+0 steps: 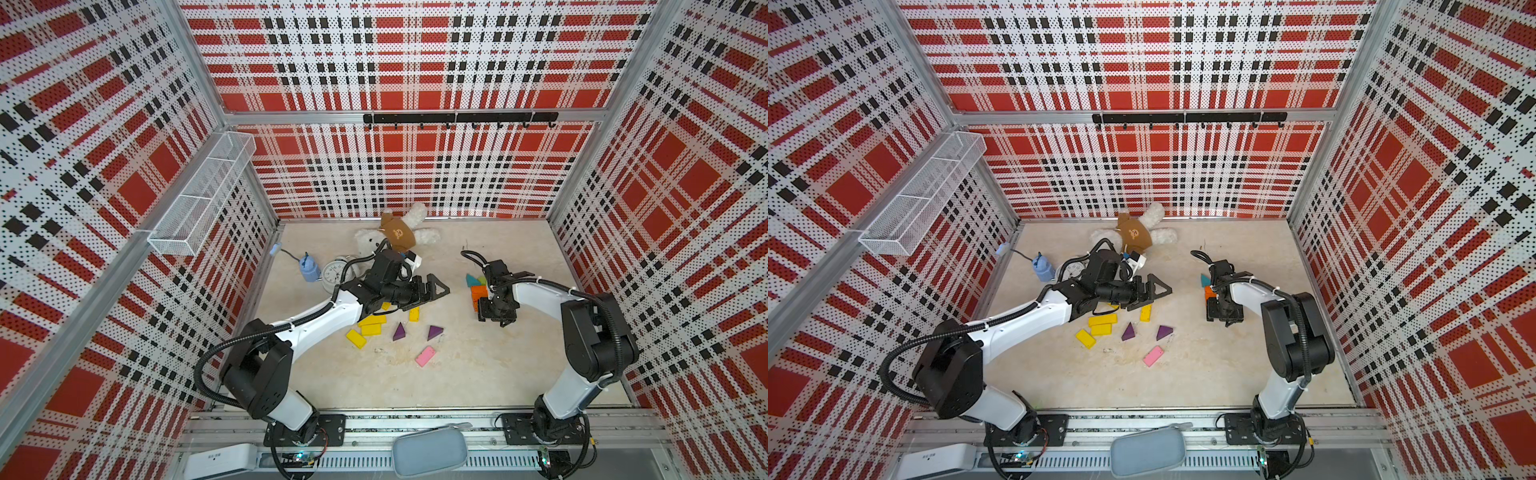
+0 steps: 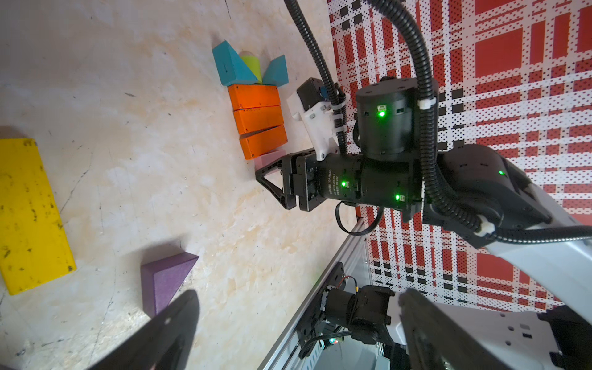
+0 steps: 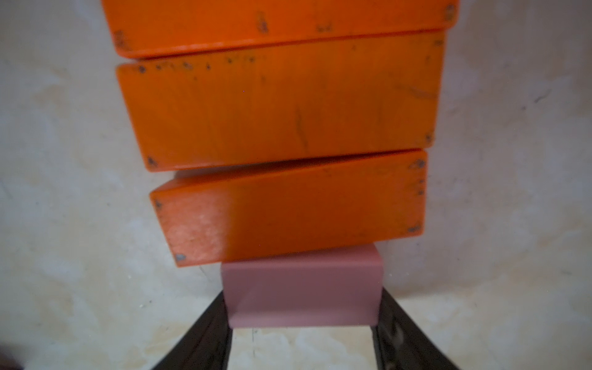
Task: Assemble a carrot with building blocks
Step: Assemble the building block at the center of the board, then pick up the building block from the center of the board.
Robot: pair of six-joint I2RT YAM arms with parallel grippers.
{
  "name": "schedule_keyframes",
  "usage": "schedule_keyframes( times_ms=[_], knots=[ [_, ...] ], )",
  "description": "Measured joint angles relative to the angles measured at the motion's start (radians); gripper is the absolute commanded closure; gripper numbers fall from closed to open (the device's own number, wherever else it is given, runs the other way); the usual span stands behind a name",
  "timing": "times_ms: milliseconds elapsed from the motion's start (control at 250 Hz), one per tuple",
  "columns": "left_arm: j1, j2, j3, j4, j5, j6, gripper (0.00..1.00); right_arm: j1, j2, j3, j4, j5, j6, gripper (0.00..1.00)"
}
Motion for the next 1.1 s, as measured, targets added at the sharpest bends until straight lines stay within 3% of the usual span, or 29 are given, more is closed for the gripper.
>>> schedule_keyframes(
  times_ms=[416, 808, 977, 1097],
  knots=[
    [0.000, 0.000, 0.000, 0.000, 0.000, 0.000, 0.01, 0.000, 0.015, 0.015, 0.002, 0.000, -0.016, 0.34],
    [0.000, 0.006, 0.000, 0.000, 0.000, 0.000, 0.01, -0.001, 0.014, 0.022, -0.005, 0.004, -0.020, 0.22],
    [0.008, 0.005, 0.000, 0.000, -0.011, -0.003, 0.00, 0.027, -0.089, 0.002, -0.037, 0.023, -0.006, 0.19],
    [0.058, -0.012, -0.005, -0.009, -0.051, -0.021, 0.00, 0.142, -0.202, -0.003, -0.063, 0.042, 0.016, 0.19]
  ],
)
